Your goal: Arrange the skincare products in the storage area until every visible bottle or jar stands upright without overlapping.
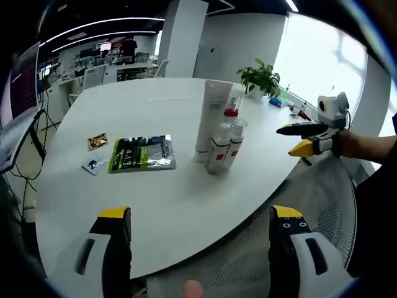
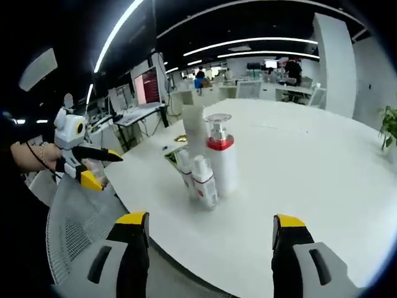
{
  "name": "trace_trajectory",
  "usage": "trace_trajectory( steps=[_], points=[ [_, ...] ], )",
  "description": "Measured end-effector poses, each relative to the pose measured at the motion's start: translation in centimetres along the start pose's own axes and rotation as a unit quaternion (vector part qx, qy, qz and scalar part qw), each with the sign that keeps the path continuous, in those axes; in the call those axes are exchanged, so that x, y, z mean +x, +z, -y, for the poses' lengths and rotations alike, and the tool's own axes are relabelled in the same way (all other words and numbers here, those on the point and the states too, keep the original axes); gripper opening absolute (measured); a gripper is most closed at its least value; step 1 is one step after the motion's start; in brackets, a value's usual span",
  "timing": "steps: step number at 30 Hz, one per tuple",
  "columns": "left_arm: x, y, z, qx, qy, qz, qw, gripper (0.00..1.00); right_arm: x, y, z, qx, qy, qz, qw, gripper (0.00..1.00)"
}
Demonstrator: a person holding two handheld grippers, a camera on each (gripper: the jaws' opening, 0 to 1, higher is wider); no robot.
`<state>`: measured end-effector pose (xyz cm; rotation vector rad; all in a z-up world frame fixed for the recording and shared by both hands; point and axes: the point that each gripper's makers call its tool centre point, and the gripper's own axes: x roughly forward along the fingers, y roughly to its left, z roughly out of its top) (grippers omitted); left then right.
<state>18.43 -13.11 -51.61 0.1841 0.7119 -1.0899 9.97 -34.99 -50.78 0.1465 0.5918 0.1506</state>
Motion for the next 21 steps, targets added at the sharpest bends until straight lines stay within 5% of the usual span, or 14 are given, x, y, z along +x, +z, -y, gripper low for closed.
trace_trajectory(
  steps=[4, 16, 21],
  points=[
    [-0.1, 0.0, 0.2, -0.006, -0.004, 0.004, 1.0, 0.85, -0.6, 0.9, 0.1, -0.008, -0.013, 0.037, 0.9992, 0.84],
    [0.0, 1.1, -0.3, -0.016, 0.011, 0.01, 0.9998, 0.87, -0.4, 0.8, -1.1, -0.049, 0.0, 0.022, 0.9986, 0.81],
    [0.7, 1.8, -1.8, 0.023, 0.019, 0.003, 0.9995, 0.82, -0.5, 0.6, -1.1, -0.036, 0.005, 0.021, 0.9991, 0.8]
  ],
)
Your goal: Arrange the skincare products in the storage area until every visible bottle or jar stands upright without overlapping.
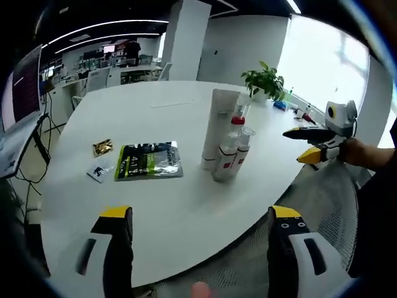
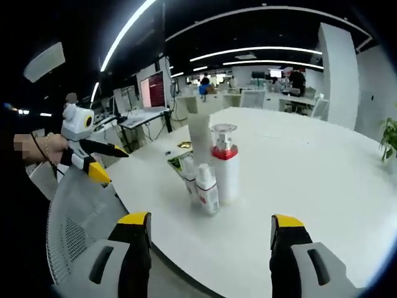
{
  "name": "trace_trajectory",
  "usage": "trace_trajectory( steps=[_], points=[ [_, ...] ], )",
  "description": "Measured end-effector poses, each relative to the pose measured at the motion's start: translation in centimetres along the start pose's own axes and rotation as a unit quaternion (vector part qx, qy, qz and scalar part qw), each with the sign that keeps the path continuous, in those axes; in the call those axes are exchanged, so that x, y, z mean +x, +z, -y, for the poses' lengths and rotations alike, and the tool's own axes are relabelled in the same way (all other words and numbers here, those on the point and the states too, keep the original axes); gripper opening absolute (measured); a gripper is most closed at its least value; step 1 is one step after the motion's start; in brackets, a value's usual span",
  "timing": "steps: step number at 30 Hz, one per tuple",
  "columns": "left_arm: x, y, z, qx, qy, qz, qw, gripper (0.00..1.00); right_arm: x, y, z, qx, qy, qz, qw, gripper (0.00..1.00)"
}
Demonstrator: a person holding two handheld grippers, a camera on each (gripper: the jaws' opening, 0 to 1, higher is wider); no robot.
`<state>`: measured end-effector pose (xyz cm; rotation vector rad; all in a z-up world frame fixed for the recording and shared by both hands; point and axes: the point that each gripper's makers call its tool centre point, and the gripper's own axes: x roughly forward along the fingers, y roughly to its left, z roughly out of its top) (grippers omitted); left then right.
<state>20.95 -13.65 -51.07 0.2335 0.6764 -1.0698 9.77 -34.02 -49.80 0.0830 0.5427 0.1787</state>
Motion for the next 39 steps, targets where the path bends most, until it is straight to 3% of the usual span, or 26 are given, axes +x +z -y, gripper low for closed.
trace_trajectory(
  steps=[5, 12, 21, 31, 34, 39],
  points=[
    [1.3, -0.1, -3.1, 0.076, 0.037, -0.036, 0.9958, 0.77, 0.0, 0.1, 0.0, -0.001, -0.001, 0.0, 1.0, 0.8],
    [3.4, 0.1, -5.7, 0.093, 0.05, -0.045, 0.9934, 0.68, 0.1, 0.1, 0.5, 0.007, -0.007, -0.002, 0.9999, 0.79],
    [6.9, 1.3, -9.2, 0.172, 0.078, -0.065, 0.9799, 0.5, 0.3, -0.1, 0.6, 0.004, -0.006, -0.013, 0.9999, 0.78],
    [10.9, 0.8, -11.0, 0.217, 0.061, -0.094, 0.9698, 0.46, 0.5, -0.4, 1.1, 0.014, -0.011, -0.021, 0.9996, 0.78],
    [11.9, 0.3, -11.6, 0.239, 0.058, -0.109, 0.9631, 0.46, 0.5, -0.4, 1.2, 0.016, -0.015, -0.022, 0.9995, 0.78],
    [13.0, 0.3, -12.2, 0.257, 0.049, -0.122, 0.9574, 0.42, 0.5, -0.6, 1.4, 0.021, -0.019, -0.026, 0.9993, 0.77]
  ],
)
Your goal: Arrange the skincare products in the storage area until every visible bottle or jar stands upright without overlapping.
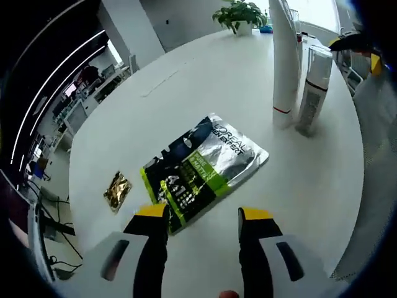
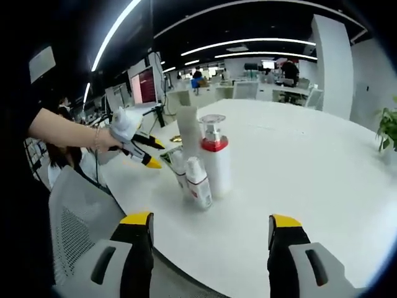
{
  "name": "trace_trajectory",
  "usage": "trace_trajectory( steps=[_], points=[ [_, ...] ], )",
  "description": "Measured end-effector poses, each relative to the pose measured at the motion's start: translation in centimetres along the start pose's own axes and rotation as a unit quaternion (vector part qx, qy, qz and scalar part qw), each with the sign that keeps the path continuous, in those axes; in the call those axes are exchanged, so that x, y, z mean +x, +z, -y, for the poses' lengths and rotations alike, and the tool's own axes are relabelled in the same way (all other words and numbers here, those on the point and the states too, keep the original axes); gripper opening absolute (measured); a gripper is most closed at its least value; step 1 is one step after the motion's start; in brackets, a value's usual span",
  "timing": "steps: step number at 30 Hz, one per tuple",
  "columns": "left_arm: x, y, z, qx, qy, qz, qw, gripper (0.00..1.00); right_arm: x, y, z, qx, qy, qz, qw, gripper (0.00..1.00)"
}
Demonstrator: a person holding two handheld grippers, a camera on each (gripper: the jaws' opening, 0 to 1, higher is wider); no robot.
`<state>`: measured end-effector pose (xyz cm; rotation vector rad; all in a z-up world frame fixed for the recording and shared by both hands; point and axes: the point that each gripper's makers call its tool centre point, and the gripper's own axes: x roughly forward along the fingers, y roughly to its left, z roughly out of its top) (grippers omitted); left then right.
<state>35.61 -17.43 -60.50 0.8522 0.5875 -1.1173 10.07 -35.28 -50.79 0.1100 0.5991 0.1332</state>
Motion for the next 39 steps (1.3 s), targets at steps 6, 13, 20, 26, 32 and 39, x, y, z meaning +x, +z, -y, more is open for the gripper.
trace_trajectory(
  steps=[6, 13, 20, 26, 32, 39],
  points=[
    [1.9, 0.2, -0.7, 0.027, -0.022, -0.01, 0.9993, 0.34, 0.1, -0.2, 0.1, 0.002, -0.002, -0.004, 1.0, 0.77],
    [2.3, 0.9, 0.3, 0.018, -0.065, -0.008, 0.9977, 0.17, 0.1, -0.2, 0.2, 0.006, -0.003, -0.005, 1.0, 0.76],
    [2.7, 0.8, 0.7, -0.024, -0.081, -0.021, 0.9962, 0.01, 0.2, -0.3, 0.3, 0.007, -0.004, -0.007, 0.9999, 0.75],
    [2.4, 0.6, 1.2, -0.151, -0.093, -0.044, 0.9832, 0.01, 0.2, -0.2, 0.3, 0.006, -0.005, -0.006, 1.0, 0.75],
    [1.1, 1.2, 1.0, -0.258, -0.099, -0.006, 0.961, 0.01, 0.2, 0.0, 0.1, 0.005, -0.002, 0.0, 1.0, 0.75],
    [-4.0, 5.5, 2.1, -0.37, -0.112, 0.092, 0.9177, 0.01, 0.1, 0.1, -0.2, -0.004, 0.003, 0.004, 1.0, 0.74]
  ],
)
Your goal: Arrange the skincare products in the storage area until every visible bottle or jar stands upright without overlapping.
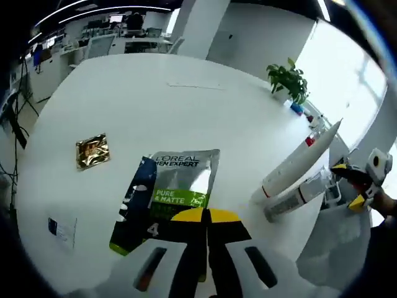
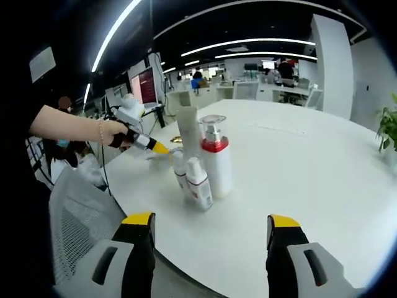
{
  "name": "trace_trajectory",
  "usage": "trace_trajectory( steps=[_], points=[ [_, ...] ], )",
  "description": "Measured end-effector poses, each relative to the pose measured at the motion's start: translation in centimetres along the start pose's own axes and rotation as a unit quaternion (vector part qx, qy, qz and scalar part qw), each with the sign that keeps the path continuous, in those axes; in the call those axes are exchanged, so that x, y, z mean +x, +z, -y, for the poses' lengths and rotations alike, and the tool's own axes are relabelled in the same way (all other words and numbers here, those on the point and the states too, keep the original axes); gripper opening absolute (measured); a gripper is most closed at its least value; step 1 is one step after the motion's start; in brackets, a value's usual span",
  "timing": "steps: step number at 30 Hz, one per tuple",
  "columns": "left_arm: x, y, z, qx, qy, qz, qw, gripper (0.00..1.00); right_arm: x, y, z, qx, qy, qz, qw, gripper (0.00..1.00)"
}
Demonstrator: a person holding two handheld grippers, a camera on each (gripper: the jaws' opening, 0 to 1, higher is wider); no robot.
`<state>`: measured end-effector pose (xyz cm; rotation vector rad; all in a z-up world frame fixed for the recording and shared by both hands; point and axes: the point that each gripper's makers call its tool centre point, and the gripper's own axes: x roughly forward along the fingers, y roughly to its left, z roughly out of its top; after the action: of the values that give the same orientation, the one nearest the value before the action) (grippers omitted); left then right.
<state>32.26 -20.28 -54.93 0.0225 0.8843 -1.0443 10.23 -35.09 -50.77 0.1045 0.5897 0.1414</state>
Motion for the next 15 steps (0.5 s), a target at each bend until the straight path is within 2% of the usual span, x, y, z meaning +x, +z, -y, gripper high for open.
trace_trajectory(
  steps=[4, 6, 7, 8, 9, 11, 12, 14, 15],
  points=[
    [-2.0, 1.5, 1.4, -0.059, -0.017, 0.057, 0.9965, 0.01, 0.1, -0.1, -0.6, -0.018, 0.009, -0.006, 0.9998, 0.75],
    [-3.2, 2.2, 2.3, -0.121, -0.036, 0.095, 0.9874, 0.01, 0.2, -0.4, -1.0, -0.037, 0.013, -0.016, 0.9991, 0.75],
    [-4.0, 2.5, 2.8, -0.151, -0.045, 0.116, 0.9807, 0.01, 0.2, -0.5, -1.2, -0.047, 0.016, -0.019, 0.9986, 0.75],
    [-4.4, 2.7, 2.7, -0.171, -0.045, 0.128, 0.9758, 0.01, 0.3, -0.6, -1.6, -0.057, 0.021, -0.022, 0.9979, 0.75],
    [-5.0, 2.6, 3.1, -0.187, -0.055, 0.136, 0.9714, 0.01, 0.3, -0.6, -1.8, -0.062, 0.021, -0.023, 0.9976, 0.75],
    [-5.8, 3.7, 2.1, -0.214, -0.068, 0.159, 0.9613, 0.01, 0.3, -0.7, -2.1, -0.081, 0.022, -0.027, 0.9961, 0.75],
    [-6.5, 4.3, 2.3, -0.236, -0.08, 0.179, 0.9517, 0.01, 0.3, -0.6, -2.4, -0.084, 0.024, -0.028, 0.9957, 0.76],
    [-7.6, 4.8, 2.5, -0.254, -0.079, 0.2, 0.943, 0.01, 0.3, -0.4, -2.8, -0.093, 0.028, -0.027, 0.9949, 0.76],
    [-8.2, 5.0, 2.8, -0.251, -0.081, 0.209, 0.9417, 0.01, 0.3, -0.3, -2.9, -0.095, 0.029, -0.025, 0.9948, 0.76]
  ],
)
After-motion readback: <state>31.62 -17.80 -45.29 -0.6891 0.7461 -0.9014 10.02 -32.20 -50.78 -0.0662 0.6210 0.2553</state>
